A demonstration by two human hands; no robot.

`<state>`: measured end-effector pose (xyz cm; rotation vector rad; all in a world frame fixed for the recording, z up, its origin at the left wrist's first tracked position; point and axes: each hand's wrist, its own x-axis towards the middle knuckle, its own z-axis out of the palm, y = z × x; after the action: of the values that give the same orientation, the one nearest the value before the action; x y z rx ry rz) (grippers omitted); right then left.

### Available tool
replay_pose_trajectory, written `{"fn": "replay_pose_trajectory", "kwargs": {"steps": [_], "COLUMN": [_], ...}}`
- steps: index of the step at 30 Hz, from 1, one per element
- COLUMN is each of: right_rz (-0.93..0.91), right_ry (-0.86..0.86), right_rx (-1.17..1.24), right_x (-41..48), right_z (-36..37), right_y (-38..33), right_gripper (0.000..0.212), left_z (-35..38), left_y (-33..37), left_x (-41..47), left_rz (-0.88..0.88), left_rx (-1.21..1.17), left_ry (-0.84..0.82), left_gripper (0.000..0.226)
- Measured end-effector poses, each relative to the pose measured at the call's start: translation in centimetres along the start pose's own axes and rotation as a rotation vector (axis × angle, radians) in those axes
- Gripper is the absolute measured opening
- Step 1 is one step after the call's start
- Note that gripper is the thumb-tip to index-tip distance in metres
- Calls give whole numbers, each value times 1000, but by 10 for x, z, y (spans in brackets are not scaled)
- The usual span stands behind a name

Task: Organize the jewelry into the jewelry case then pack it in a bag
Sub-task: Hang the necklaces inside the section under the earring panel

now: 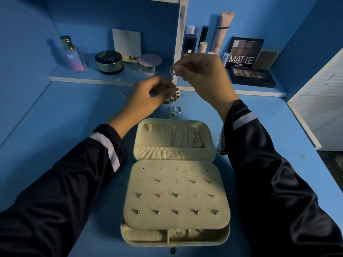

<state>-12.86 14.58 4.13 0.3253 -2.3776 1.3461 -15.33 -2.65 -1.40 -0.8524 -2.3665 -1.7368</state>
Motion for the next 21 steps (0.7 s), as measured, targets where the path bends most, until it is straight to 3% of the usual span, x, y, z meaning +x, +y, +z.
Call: {"fn": "replay_pose_trajectory", "kwargs": {"steps": [21], "right_rz": [41], "right_ry": [156], "right_rx": [145], "right_x": [1], "right_z": [-26], "right_y": [-2], "right_gripper": [11], "left_z": [-20], "left_y": [-18], "left_x": [-7], "left_rz": [-25], "left_rx": [73], "left_ry": [60], "left_gripper": [9]}}
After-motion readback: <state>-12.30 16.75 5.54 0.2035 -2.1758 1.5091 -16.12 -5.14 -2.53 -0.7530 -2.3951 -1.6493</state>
